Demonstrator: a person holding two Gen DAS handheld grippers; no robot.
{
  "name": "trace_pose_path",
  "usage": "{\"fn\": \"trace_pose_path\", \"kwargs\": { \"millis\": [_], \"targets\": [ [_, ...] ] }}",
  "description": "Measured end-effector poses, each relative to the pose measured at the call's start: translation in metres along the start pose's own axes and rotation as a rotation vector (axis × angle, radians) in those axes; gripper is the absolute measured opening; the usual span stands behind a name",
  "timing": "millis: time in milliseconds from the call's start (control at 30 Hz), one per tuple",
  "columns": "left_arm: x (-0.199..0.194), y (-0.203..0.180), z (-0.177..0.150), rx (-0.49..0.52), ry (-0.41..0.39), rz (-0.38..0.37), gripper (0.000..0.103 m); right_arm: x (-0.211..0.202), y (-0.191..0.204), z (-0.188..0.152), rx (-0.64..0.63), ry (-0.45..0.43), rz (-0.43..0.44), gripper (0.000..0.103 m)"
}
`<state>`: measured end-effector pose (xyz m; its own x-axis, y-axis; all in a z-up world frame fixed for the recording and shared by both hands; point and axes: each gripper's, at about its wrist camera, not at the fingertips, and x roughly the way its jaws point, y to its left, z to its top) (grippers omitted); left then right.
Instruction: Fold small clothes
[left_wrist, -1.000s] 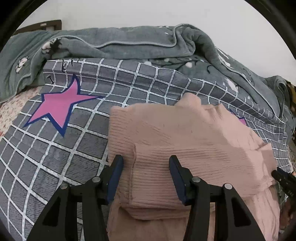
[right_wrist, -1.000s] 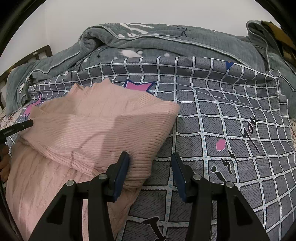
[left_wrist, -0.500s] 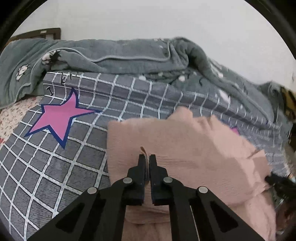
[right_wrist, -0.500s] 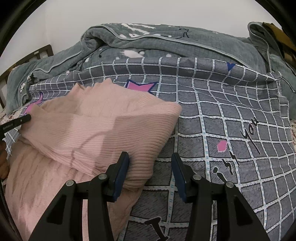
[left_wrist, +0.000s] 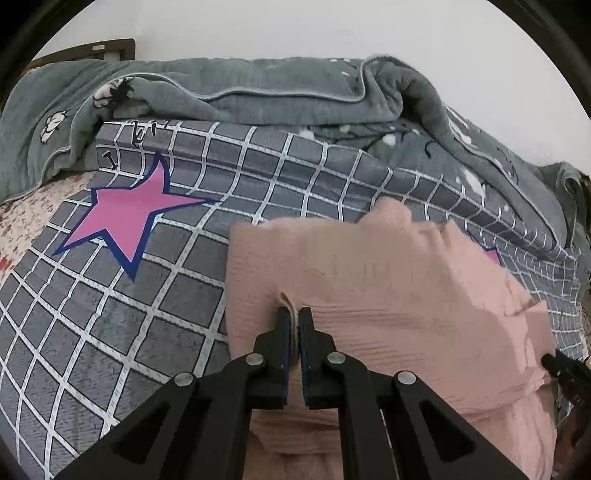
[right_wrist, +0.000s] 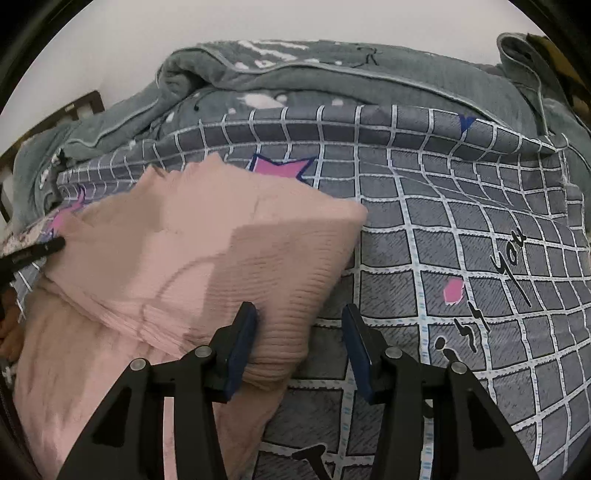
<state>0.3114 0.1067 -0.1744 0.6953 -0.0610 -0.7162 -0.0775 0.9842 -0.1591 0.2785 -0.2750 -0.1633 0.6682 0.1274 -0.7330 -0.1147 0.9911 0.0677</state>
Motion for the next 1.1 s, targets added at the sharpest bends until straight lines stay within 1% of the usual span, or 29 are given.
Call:
{"fn": "trace_pose_path", "kwargs": {
  "millis": [100, 133, 233, 267, 300, 333, 367, 467, 567, 733, 833, 900, 967, 1100],
  "targets": [
    [-0.001, -0.003, -0.003, 0.026, 0.002, 0.001, 0.01, -0.002, 0.005, -0.002, -0.024, -0.008, -0.021, 0.047],
    [-0.002, -0.004, -0.005, 0.033, 0.004, -0.002, 0.014, -0.003, 0.006, -0.002, -0.03, -0.008, -0.023, 0.047],
    [-0.005, -0.008, -0.011, 0.066, 0.008, -0.015, 0.03, -0.004, 0.008, -0.004, -0.034, -0.01, -0.029, 0.047],
    [-0.008, -0.01, -0.014, 0.082, 0.0, -0.012, 0.037, -0.004, 0.008, -0.004, -0.034, -0.012, -0.028, 0.047],
    [-0.01, -0.012, -0.016, 0.094, -0.005, -0.002, 0.041, -0.005, 0.007, -0.005, -0.031, -0.014, -0.026, 0.047],
    [-0.012, -0.013, -0.018, 0.104, -0.008, 0.014, 0.052, -0.006, 0.007, -0.005, -0.026, -0.015, -0.021, 0.047],
    [-0.013, -0.014, -0.019, 0.11, -0.012, 0.023, 0.056, -0.006, 0.006, -0.006, -0.022, -0.016, -0.016, 0.047],
    [-0.015, -0.014, -0.022, 0.114, -0.022, 0.035, 0.056, -0.009, 0.006, -0.008, -0.016, -0.025, -0.006, 0.047],
    [-0.016, -0.009, -0.023, 0.091, -0.027, 0.045, 0.056, -0.011, 0.008, -0.008, -0.022, -0.031, 0.001, 0.047],
    [-0.014, -0.008, -0.024, 0.084, -0.018, 0.045, 0.056, -0.013, 0.011, -0.01, -0.028, -0.049, -0.028, 0.047],
    [-0.014, -0.009, -0.025, 0.085, -0.017, 0.048, 0.056, -0.013, 0.01, -0.01, -0.021, -0.053, -0.026, 0.047],
    [-0.015, -0.009, -0.025, 0.084, -0.017, 0.046, 0.056, -0.012, 0.012, -0.009, -0.026, -0.048, -0.019, 0.046],
    [-0.016, -0.009, -0.025, 0.083, -0.014, 0.034, 0.055, -0.011, 0.013, -0.009, -0.035, -0.04, -0.009, 0.042],
    [-0.021, -0.008, -0.028, 0.07, -0.018, 0.012, 0.055, -0.011, 0.015, -0.01, -0.045, -0.036, 0.025, 0.041]
  ]
}}
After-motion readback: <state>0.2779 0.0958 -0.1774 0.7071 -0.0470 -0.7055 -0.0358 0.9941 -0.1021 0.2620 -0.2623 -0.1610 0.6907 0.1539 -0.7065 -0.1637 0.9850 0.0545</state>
